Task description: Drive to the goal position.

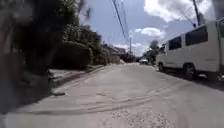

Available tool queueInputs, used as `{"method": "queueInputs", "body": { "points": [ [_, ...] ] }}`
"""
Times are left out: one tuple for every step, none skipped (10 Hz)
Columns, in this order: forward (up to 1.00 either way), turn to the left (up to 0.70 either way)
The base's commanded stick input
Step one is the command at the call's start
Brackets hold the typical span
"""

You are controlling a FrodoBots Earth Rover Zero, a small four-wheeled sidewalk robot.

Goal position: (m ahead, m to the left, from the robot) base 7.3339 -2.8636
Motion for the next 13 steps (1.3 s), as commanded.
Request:
{"method": "queueInputs", "body": {
  "points": [
    [1.00,0.12],
    [1.00,0.19],
    [1.00,0.22],
    [1.00,0.08],
    [1.00,0.06],
    [1.00,0.06],
    [1.00,0.06],
    [1.00,0.05],
    [1.00,0.03],
    [1.00,0.01],
    [1.00,0.00],
    [1.00,0.00],
    [1.00,-0.04]
  ]
}}
